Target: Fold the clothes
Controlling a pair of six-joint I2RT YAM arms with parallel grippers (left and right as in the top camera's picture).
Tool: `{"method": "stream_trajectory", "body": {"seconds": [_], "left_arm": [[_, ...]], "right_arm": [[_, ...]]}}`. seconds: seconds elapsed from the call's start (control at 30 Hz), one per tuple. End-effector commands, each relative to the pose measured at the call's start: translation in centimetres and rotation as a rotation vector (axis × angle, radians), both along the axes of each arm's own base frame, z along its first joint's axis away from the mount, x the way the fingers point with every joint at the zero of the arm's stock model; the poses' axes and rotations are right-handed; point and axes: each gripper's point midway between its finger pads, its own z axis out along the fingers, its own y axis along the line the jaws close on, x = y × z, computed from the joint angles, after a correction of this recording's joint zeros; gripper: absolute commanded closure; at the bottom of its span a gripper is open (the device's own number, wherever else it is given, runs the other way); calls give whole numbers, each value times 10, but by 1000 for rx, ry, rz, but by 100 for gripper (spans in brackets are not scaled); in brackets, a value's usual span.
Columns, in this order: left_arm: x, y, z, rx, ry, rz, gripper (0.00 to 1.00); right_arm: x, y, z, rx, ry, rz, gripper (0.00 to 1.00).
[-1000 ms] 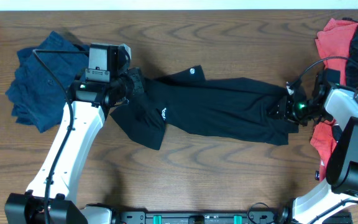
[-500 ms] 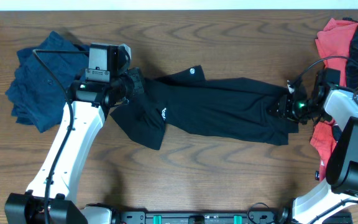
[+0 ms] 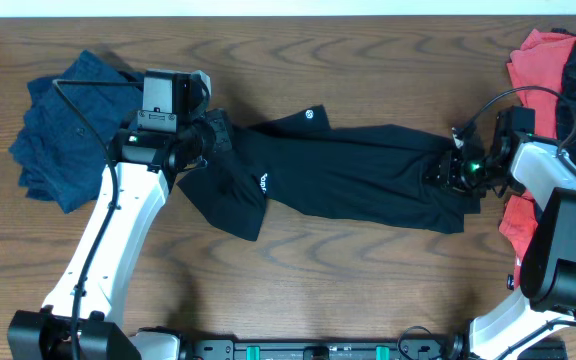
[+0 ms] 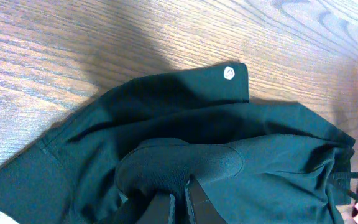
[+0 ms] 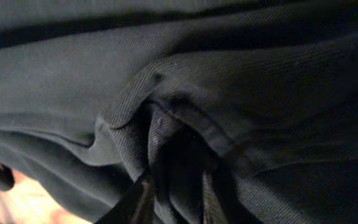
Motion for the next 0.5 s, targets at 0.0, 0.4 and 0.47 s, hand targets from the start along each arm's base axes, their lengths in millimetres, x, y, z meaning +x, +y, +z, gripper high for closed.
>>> {"method": "stream_trajectory", "body": {"seconds": [0.0, 0.4, 0.47], "left_arm": [[1, 3, 2, 16, -13, -4, 94], [1, 3, 2, 16, -13, -4, 94], [1, 3, 2, 16, -13, -4, 94]], "right_arm": [[-1, 0, -8, -6, 33, -34, 78], [8, -1, -7, -4, 17, -72, 78], [8, -1, -7, -3, 17, -72, 76]]}}
